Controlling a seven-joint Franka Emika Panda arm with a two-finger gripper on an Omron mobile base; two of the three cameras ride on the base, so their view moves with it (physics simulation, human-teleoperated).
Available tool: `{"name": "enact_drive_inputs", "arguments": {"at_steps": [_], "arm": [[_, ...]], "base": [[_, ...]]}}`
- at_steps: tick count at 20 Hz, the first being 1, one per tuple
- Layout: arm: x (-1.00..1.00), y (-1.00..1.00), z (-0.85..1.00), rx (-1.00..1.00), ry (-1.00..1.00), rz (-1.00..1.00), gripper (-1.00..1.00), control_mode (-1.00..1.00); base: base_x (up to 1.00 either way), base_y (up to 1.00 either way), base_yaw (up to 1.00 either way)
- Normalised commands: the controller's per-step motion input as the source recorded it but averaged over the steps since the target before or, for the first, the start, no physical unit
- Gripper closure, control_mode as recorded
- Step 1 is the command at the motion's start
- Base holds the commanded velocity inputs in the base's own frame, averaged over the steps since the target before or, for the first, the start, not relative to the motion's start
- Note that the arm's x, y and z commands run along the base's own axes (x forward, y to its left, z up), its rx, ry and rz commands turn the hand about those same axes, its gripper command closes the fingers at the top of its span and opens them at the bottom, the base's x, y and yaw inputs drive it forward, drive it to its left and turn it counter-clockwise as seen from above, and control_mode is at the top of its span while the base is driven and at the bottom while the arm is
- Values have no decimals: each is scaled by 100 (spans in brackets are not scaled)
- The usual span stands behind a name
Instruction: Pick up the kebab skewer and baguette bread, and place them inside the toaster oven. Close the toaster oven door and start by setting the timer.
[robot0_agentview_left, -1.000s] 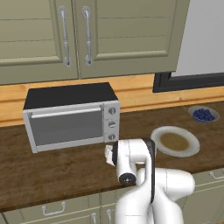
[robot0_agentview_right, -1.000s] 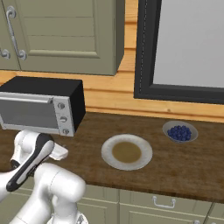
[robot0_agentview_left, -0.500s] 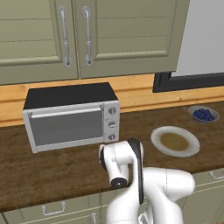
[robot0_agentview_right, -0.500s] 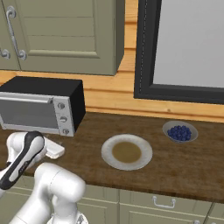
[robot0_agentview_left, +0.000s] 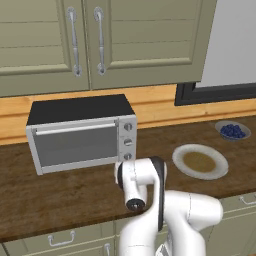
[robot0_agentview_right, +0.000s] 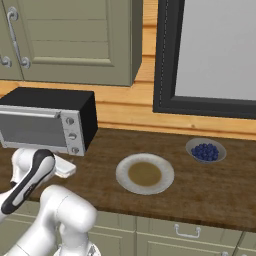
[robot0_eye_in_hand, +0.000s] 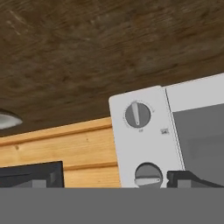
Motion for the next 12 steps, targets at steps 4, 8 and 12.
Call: {"name": "enact_drive_inputs", "arguments": {"at_steps": [4,8,12], "arm": [[2,0,0,-4,-3,0,-100,-100],[9,0,0,-5,-1,0,-100,-100],[7,0,0,-5,0,0,-100,-100]], "base": [[0,0,0],[0,0,0],[0,0,0]]}}
